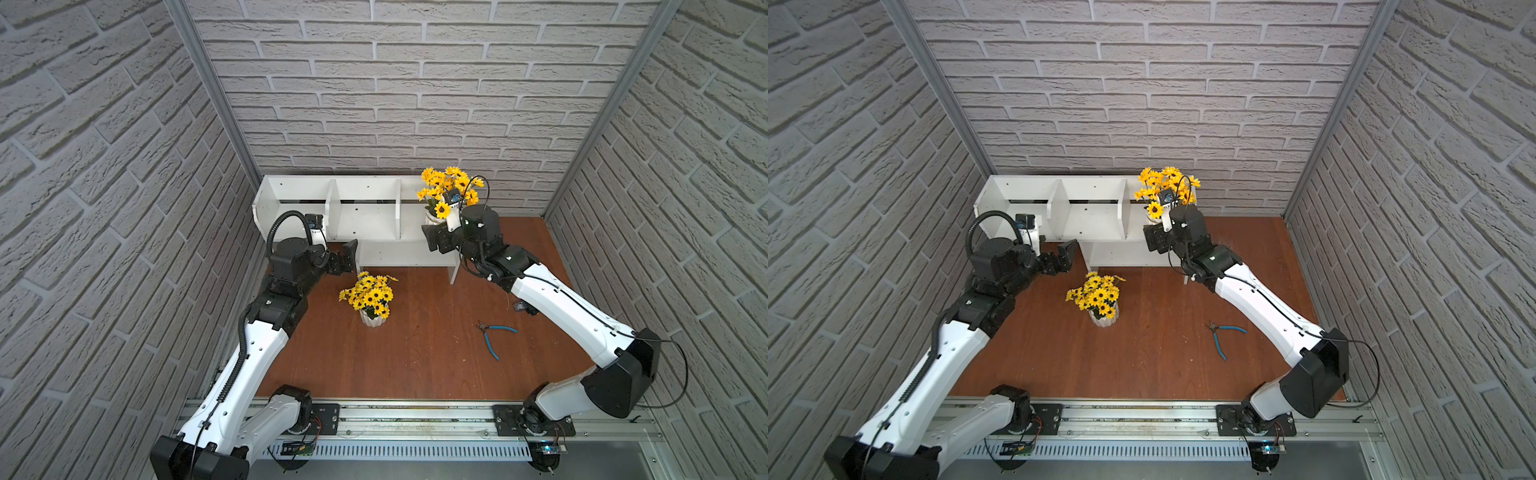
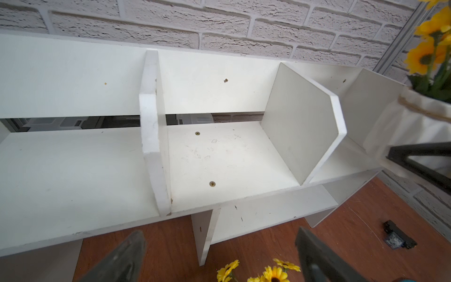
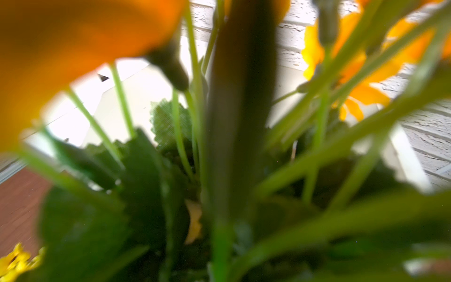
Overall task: Take the sunflower pots off the shelves
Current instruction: Pick up the sunflower pot from the shelf, then place the sunflower pot at the center of the board.
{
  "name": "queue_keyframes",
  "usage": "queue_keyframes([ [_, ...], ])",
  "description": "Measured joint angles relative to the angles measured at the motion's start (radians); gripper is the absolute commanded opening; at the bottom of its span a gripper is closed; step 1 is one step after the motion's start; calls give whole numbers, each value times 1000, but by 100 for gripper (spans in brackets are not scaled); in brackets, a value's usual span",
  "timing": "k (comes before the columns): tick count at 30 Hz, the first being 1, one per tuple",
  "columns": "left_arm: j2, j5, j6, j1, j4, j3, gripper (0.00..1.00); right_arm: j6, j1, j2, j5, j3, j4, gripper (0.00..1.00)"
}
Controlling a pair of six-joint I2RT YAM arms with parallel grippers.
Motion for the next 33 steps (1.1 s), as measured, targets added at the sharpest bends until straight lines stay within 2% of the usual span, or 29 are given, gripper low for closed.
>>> queue_keyframes([
  [10, 0, 3, 0, 0, 0, 0, 98, -24, 0, -241, -232, -194, -90, 44],
  [16, 2, 7, -3, 0, 9, 0, 98, -46, 1, -362, -323, -312, -90, 46],
  [26, 9, 9, -11, 0, 15, 0, 98, -44, 3, -447, -348, -623, 84, 48],
  [33, 10, 10, -12, 0, 24, -6, 98, -34, 3, -466, -339, -769, 244, 48],
])
